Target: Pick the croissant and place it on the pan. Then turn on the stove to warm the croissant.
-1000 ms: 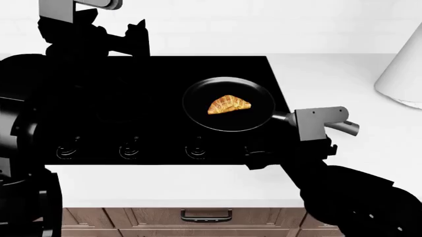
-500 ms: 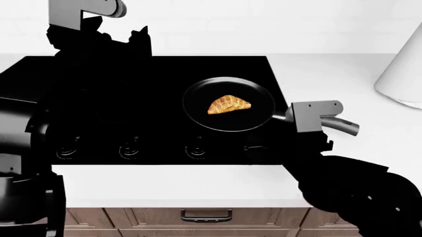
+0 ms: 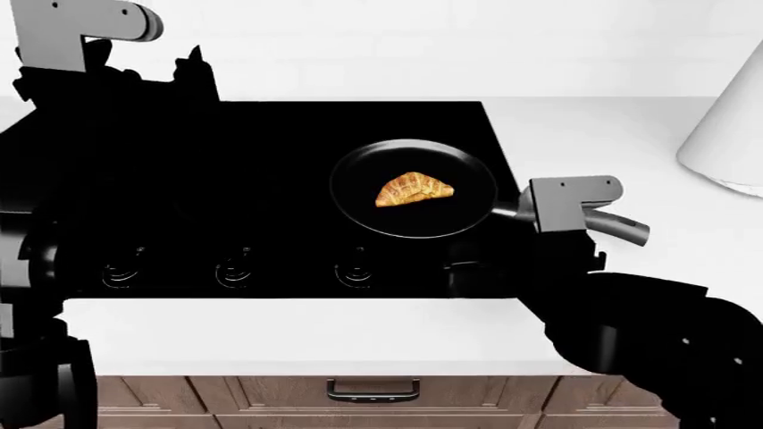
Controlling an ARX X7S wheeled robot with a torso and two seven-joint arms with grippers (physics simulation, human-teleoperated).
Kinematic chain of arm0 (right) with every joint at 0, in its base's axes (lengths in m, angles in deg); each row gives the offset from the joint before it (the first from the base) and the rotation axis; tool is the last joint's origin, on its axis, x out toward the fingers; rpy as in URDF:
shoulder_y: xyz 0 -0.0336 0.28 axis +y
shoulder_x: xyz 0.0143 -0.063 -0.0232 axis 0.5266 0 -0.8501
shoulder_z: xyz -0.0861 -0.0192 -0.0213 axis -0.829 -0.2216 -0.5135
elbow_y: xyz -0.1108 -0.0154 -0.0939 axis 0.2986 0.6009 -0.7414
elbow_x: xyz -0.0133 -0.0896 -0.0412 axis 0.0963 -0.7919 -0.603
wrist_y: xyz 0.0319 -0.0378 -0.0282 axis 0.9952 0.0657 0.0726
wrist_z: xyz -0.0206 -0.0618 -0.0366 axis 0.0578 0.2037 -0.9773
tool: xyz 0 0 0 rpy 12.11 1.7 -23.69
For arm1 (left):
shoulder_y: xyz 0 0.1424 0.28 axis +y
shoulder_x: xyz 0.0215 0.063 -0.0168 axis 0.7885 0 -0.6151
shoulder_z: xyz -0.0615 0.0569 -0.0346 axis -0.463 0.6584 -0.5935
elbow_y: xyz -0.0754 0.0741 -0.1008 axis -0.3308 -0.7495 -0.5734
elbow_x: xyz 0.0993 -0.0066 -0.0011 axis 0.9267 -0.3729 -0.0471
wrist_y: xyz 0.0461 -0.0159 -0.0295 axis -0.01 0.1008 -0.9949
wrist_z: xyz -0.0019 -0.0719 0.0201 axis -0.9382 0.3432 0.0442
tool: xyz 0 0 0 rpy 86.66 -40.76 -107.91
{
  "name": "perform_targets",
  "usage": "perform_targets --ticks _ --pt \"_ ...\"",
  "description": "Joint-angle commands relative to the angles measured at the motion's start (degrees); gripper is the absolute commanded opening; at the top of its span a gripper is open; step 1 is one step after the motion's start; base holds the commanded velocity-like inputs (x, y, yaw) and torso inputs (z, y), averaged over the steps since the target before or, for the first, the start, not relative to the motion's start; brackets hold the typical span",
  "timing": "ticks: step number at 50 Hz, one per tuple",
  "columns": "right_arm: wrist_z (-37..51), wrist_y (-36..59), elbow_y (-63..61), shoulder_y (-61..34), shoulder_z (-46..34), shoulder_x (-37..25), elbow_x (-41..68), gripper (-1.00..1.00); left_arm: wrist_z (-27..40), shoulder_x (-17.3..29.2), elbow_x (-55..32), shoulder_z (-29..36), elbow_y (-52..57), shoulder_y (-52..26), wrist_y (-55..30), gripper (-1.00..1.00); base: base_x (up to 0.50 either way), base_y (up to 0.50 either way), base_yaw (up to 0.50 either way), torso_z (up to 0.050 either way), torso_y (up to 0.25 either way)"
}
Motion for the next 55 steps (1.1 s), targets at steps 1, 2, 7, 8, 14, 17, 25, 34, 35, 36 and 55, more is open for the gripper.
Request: perform_targets --ticks 1,2,7,8,14,17,25,34,35,36,55 --pt "-0.9 -0.1 2.2 -2.1 -1.1 0.2 -0.9 1.0 2.1 1.1 -0.6 -2.3 4.9 3.1 -1.1 1.0 0.0 0.0 0.0 0.0 0.0" --pt "-1.1 0.0 2.7 -2.6 -1.3 0.3 -1.1 1.0 2.4 1.2 -0.8 -2.7 5.7 3.4 -1.6 1.0 0.0 0.0 0.0 0.0 0.0" --pt "-2.0 -0.5 4.0 -3.0 -2.2 0.5 -2.0 1.0 3.3 1.8 -1.2 -3.8 8.3 4.3 -2.9 1.0 0.0 0.0 0.0 0.0 0.0" --pt "-2.2 -0.6 4.4 -3.1 -2.4 0.6 -2.3 1.0 3.5 1.9 -1.2 -4.0 8.9 4.4 -3.3 1.0 0.0 0.0 0.0 0.0 0.0" --pt "-3.4 -1.1 5.9 -3.4 -3.6 0.9 -3.2 1.0 4.5 2.6 -1.6 -4.8 12.3 4.7 -5.6 1.0 0.0 0.0 0.0 0.0 0.0" --pt "-4.0 -1.4 6.1 -3.3 -4.3 1.0 -3.6 1.0 4.7 2.6 -1.7 -4.7 12.7 4.9 -5.8 1.0 0.0 0.0 0.0 0.0 0.0" --pt "-5.3 -2.0 7.5 -3.6 -5.6 1.3 -4.7 1.0 4.5 2.4 -1.6 -4.1 12.1 4.8 -5.4 1.0 0.0 0.0 0.0 0.0 0.0" --pt "-6.5 -2.3 9.0 -4.6 -7.2 1.6 -5.9 1.0 4.3 2.4 -1.8 -3.9 11.7 5.1 -5.0 1.0 0.0 0.0 0.0 0.0 0.0" --pt "-6.7 -2.3 9.1 -4.7 -7.4 1.7 -5.9 1.0 4.3 2.4 -1.9 -4.0 11.7 5.2 -4.9 1.0 0.0 0.0 0.0 0.0 0.0" --pt "-6.6 -2.3 9.2 -4.8 -7.4 1.7 -6.0 1.0 4.2 2.4 -1.9 -4.0 11.7 5.2 -4.9 1.0 0.0 0.0 0.0 0.0 0.0" --pt "-6.5 -3.6 9.3 -4.4 -7.2 1.5 -6.1 -1.0 4.2 2.4 -2.3 -3.7 11.6 4.9 -4.9 1.0 0.0 0.0 0.0 0.0 0.0"
